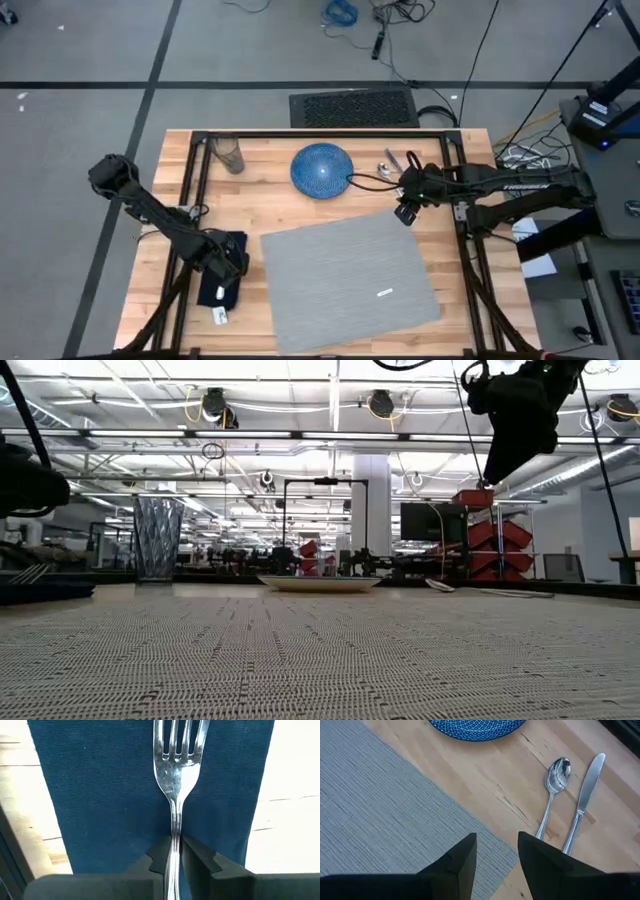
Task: Set table place
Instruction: Put the silver fork on the blue table napkin, then put the silver knife on the gray placemat
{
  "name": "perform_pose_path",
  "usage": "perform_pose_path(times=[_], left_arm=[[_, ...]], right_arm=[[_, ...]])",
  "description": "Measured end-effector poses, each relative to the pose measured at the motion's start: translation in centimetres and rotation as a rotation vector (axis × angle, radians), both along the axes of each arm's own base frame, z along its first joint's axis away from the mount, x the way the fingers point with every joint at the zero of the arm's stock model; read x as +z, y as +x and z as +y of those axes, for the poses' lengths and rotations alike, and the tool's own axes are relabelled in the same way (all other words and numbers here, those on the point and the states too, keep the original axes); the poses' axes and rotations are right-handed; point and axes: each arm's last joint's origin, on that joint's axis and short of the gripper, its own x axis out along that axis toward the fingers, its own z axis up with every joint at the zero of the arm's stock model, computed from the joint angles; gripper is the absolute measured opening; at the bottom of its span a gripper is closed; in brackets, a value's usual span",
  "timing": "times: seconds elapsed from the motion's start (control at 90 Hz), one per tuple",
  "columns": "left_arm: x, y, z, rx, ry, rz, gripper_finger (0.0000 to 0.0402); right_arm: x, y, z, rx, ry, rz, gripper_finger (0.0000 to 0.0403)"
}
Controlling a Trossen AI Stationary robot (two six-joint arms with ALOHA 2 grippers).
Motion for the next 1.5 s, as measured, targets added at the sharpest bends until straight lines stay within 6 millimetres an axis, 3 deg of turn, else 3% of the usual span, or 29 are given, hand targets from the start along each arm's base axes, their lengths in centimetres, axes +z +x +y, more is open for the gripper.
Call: perform_pose_path(times=[0.456,0.911,1.178,1.356,1.5], left_arm=[[0.2,0.0,0.0,-0.009,0.01,-0.011,0.0043],[3.1,-0.6,0.7,-0.022,-0.033,-0.159,0.019],[7.2,-1.5,2.1,0.035,-0.045,-0.463,0.0223],[11.7,-1.6,3.4,0.031,0.162,-0.785,0.0223],[15.7,-1.4,4.2,-0.038,0.381,-0.951,0.0223]], right_arm=[[0.0,0.0,0.0,0.0,0.0,0.0,0.013],[0.0,0.0,0.0,0.001,-0.005,0.001,0.013],[0.1,0.0,0.1,0.015,0.021,-0.003,0.013],[1.5,0.3,0.1,0.012,0.017,-0.057,0.013],[3.7,0.9,-0.1,-0.005,-0.019,-0.176,0.013]])
